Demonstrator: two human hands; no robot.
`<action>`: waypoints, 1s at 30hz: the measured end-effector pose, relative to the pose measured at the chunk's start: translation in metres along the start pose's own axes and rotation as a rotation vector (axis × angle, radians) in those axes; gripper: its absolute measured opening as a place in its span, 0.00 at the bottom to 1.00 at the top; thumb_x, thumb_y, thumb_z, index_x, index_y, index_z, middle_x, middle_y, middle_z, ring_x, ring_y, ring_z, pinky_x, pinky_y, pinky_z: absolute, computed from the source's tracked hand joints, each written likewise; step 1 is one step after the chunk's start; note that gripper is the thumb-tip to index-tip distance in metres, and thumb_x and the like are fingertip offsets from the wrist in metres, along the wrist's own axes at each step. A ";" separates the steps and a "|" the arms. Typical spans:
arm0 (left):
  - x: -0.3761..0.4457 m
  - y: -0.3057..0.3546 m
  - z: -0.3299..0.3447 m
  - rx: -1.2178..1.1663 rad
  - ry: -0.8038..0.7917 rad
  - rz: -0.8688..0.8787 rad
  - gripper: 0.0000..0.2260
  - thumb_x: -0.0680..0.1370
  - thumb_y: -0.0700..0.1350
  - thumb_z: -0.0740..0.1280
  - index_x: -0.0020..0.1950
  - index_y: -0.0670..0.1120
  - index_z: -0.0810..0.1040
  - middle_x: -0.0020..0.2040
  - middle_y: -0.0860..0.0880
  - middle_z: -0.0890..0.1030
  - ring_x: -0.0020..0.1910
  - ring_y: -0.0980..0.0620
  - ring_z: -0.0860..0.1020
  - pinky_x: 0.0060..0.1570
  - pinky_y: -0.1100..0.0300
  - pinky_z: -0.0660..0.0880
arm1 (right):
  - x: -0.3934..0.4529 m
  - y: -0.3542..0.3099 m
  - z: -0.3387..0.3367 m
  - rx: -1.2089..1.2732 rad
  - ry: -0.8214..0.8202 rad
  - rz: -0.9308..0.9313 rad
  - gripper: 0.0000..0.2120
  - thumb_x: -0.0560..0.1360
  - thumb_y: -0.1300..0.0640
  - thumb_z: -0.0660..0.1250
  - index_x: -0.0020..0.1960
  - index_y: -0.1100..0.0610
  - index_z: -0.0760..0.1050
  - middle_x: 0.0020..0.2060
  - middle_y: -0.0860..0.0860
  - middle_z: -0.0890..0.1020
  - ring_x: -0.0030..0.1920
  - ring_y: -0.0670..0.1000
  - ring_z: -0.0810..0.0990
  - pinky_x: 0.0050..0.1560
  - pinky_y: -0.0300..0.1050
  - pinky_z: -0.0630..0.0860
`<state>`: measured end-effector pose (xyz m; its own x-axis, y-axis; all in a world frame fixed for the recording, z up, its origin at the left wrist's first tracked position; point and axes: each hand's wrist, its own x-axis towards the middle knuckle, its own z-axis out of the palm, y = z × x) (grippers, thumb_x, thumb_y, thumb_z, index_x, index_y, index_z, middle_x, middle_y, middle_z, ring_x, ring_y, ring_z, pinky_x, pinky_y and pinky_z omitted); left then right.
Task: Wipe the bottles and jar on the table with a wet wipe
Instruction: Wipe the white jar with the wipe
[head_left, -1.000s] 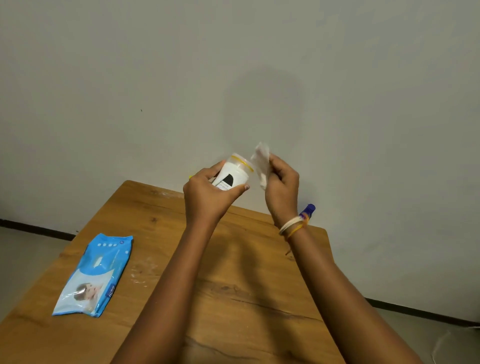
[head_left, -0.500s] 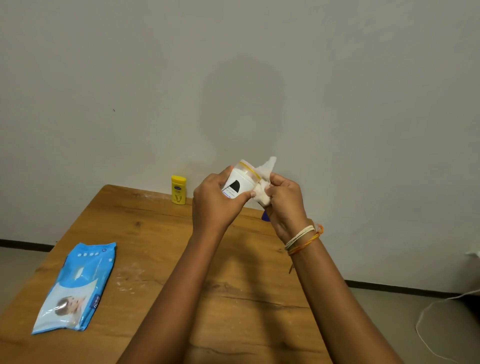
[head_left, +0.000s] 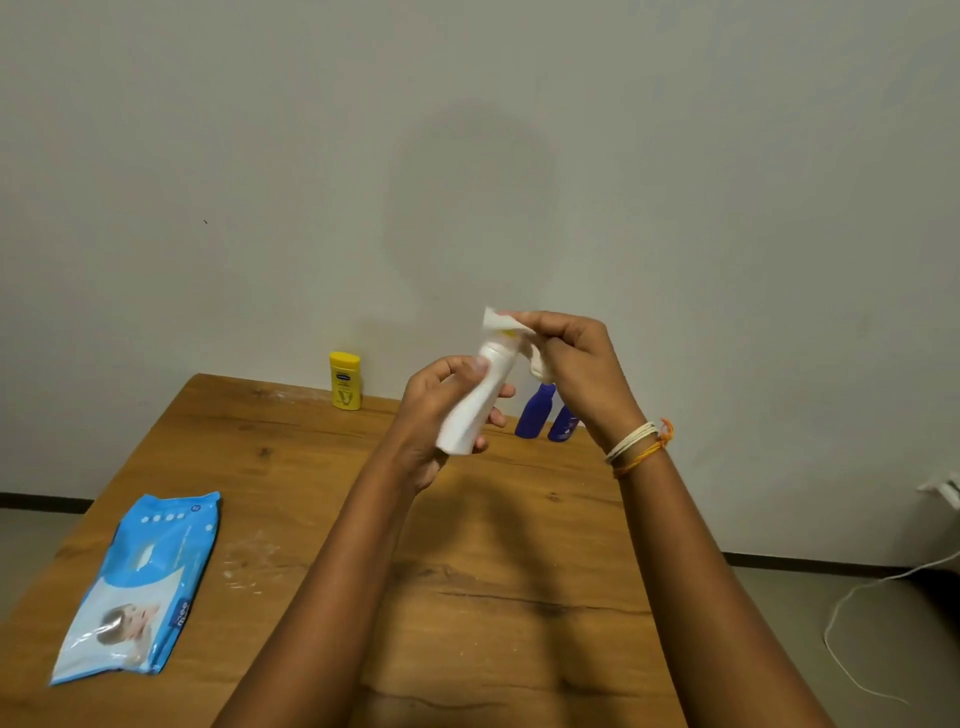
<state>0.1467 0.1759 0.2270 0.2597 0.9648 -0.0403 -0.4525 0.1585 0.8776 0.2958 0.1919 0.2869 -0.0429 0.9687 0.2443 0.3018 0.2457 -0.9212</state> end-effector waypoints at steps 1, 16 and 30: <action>-0.002 0.003 -0.003 -0.170 -0.059 -0.065 0.27 0.71 0.56 0.69 0.64 0.42 0.71 0.50 0.39 0.81 0.37 0.47 0.79 0.28 0.59 0.75 | 0.000 0.000 -0.001 -0.006 -0.035 -0.007 0.23 0.77 0.71 0.53 0.53 0.50 0.81 0.44 0.40 0.83 0.45 0.39 0.79 0.42 0.29 0.75; 0.006 0.007 -0.007 0.073 0.028 0.051 0.19 0.79 0.57 0.57 0.62 0.46 0.72 0.50 0.42 0.82 0.45 0.46 0.82 0.40 0.52 0.80 | -0.034 0.005 0.053 -0.068 0.188 0.076 0.18 0.79 0.65 0.60 0.68 0.55 0.70 0.52 0.46 0.79 0.49 0.46 0.80 0.36 0.29 0.77; 0.011 0.002 -0.022 -0.402 0.120 -0.148 0.26 0.79 0.59 0.54 0.55 0.37 0.76 0.47 0.42 0.84 0.46 0.46 0.84 0.44 0.50 0.81 | -0.115 0.035 0.072 -0.524 -0.071 -0.521 0.21 0.73 0.67 0.63 0.66 0.62 0.74 0.65 0.56 0.75 0.70 0.51 0.70 0.69 0.46 0.69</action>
<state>0.1303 0.1918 0.2178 0.2569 0.9392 -0.2277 -0.7199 0.3432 0.6034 0.2425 0.0913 0.2051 -0.3611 0.7353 0.5736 0.6392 0.6430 -0.4218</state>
